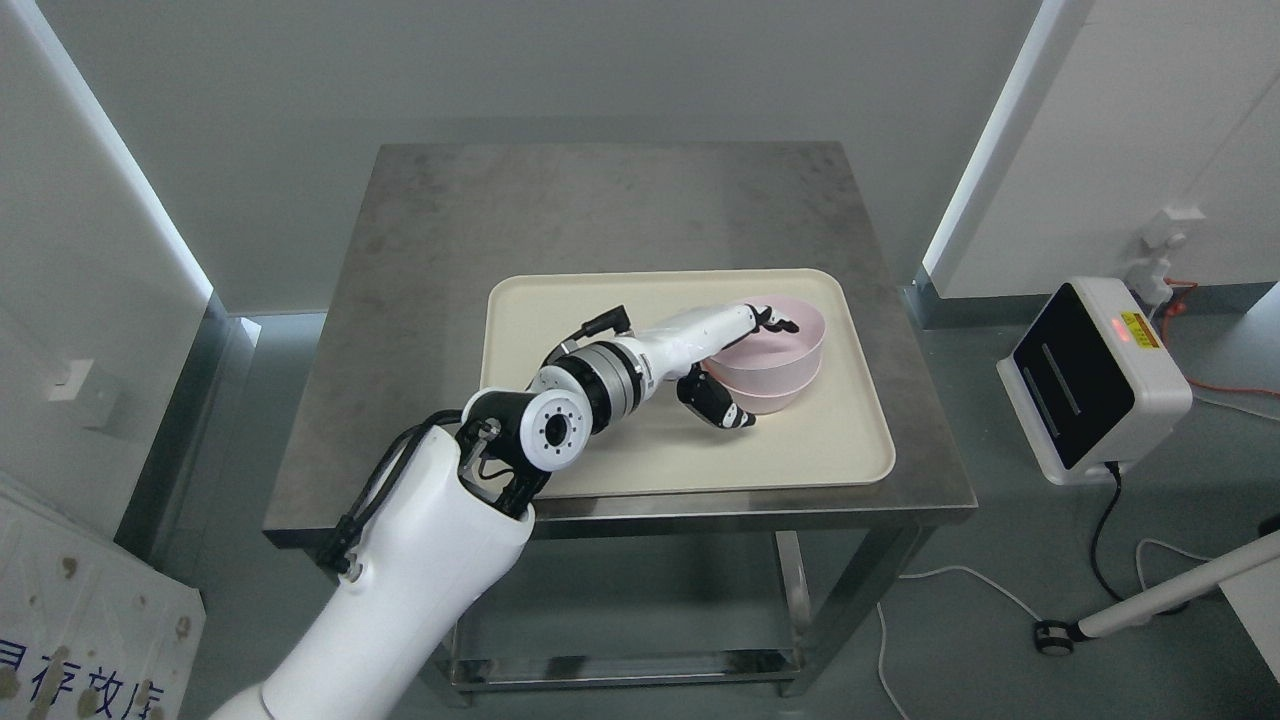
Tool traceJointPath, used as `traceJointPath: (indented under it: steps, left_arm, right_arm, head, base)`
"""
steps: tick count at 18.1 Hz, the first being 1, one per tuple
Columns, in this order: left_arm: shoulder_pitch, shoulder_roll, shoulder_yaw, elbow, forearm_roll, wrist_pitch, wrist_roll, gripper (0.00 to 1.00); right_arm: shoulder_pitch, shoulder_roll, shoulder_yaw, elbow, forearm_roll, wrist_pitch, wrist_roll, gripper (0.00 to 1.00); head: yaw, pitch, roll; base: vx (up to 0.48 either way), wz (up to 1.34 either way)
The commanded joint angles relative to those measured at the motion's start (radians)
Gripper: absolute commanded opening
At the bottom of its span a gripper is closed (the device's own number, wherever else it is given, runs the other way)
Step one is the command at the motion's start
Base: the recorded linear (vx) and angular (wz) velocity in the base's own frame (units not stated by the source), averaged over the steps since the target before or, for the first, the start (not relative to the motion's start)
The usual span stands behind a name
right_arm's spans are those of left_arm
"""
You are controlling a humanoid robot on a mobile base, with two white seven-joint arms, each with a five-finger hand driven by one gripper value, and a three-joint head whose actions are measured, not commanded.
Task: Stack pink IKEA bowls on left shelf middle
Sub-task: 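Lower the left hand to the stacked bowls and grip their rim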
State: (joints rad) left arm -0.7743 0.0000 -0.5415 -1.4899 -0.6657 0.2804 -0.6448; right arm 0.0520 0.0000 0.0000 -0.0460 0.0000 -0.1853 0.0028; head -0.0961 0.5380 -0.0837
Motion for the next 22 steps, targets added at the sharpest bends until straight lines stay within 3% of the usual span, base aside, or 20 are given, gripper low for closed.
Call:
traceJointPath:
  steps: [1,7,13,22]
  left_arm:
    - [-0.045,0.017,-0.037,0.031,-0.158,-0.019,-0.007,0.75]
    - [-0.033,0.017,-0.116,0.072,-0.184,-0.043,-0.01,0.75]
    - [0.001,0.017,-0.117,0.083,-0.183,-0.043,-0.035,0.74]
    - [0.006,0.017,-0.032,0.073,-0.175,-0.121,-0.023,0.49]
  right_arm:
    - [0.0,-0.017,-0.009,0.0,0.008,0.0,0.0,1.0]
    - [0.0,-0.017,-0.009,0.0,0.008,0.0,0.0,1.0]
    - [0.0,-0.017,-0.009,0.0,0.008,0.0,0.0,1.0]
    - [0.0,-0.017,-0.009,0.0,0.008,0.0,0.0,1.0]
  head:
    - [0.0,0.0,0.0]
    - [0.0,0.0,0.0]
    - [0.0,0.0,0.0]
    - [0.0,0.0,0.0]
  base:
    - [0.0,0.0]
    - [0.0,0.0]
    - [0.0,0.0]
    - [0.0,0.0]
